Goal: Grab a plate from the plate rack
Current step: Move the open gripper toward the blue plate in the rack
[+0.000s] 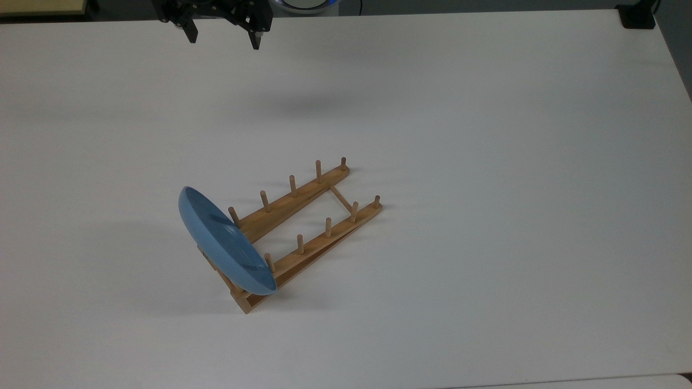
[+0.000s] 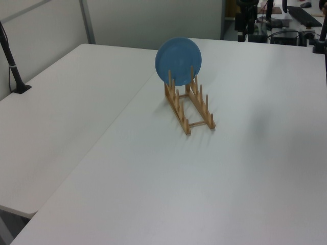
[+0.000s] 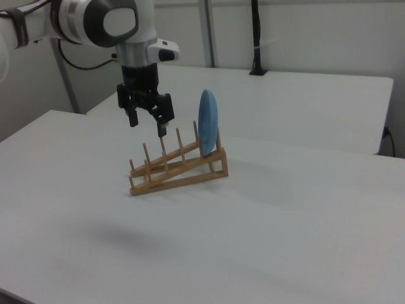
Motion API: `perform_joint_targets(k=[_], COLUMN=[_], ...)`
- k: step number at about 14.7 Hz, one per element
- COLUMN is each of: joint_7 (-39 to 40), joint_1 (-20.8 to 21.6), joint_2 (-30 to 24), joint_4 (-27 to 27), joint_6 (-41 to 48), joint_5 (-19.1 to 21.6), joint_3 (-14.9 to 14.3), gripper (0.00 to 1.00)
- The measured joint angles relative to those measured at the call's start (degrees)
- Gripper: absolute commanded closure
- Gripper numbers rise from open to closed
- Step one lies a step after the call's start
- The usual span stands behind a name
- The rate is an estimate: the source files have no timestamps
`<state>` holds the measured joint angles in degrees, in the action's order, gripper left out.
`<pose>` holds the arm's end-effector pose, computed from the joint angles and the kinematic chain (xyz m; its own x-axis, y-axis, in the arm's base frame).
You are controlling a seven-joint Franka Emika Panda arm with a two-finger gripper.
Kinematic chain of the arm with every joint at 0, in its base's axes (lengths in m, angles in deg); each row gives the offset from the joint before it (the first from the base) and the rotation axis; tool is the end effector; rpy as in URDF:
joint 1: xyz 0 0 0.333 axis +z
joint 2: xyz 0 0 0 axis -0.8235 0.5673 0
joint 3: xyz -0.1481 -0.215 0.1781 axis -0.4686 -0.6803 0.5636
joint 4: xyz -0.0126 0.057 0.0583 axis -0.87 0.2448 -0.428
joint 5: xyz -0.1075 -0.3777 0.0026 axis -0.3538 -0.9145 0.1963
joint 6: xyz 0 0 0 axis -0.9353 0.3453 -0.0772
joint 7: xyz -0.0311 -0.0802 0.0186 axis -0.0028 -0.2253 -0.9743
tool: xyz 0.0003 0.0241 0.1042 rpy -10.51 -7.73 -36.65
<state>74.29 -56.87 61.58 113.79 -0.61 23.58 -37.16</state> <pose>0.5792 -0.0681 0.5845 0.9913 -0.1125 -0.0676 -0.1147 -0.9930 -0.0290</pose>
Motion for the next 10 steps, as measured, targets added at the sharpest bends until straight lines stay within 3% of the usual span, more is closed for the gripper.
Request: perform_joint_targets(k=[3, 6, 9, 10], joint_7=[1.89, 3.19, 4.51, 4.85], joint_1=[0.15, 0.26, 0.47, 0.95], joint_2=[0.01, 0.01, 0.56, 1.37], joint_4=[-0.02, -0.06, 0.06, 0.07], joint_6=[-6.0, -17.92, -28.1, -31.51], joint_5=[-2.23, -6.03, -11.73, -13.82], joint_3=[0.2, 0.71, 0.83, 0.83], gripper=[0.0, 0.0, 0.08, 0.15])
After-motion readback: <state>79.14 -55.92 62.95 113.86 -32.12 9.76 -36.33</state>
